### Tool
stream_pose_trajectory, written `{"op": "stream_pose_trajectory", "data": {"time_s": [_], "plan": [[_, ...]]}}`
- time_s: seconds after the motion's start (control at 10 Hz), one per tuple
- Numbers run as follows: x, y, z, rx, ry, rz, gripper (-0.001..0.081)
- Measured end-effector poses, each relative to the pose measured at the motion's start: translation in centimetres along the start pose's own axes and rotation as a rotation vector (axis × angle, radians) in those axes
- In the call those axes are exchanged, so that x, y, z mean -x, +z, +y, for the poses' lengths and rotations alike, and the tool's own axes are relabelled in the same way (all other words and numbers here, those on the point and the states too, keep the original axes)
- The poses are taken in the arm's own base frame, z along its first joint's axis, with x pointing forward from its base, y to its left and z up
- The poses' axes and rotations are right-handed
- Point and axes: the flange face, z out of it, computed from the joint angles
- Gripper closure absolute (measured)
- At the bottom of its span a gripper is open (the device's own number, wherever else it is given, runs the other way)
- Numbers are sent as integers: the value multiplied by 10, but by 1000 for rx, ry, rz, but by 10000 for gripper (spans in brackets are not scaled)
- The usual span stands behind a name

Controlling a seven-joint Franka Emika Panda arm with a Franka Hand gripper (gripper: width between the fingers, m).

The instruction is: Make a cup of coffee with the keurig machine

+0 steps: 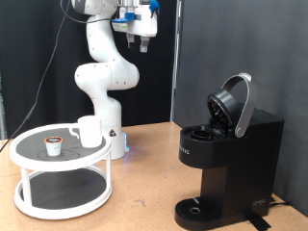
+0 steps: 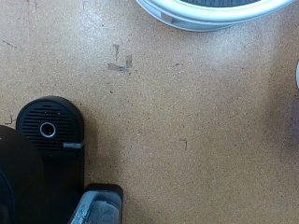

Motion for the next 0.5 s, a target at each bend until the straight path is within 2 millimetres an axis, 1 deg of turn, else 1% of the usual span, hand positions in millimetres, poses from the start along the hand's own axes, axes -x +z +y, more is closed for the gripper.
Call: {"op": "stream_pose_trajectory", "data": {"time_s": [0.1, 0.2, 0.5], "plan": [[-2, 0, -2, 1, 1, -3, 72], [-8, -1, -7, 8, 1, -13, 72], [-50, -2, -35, -9, 25, -6, 72]]}}
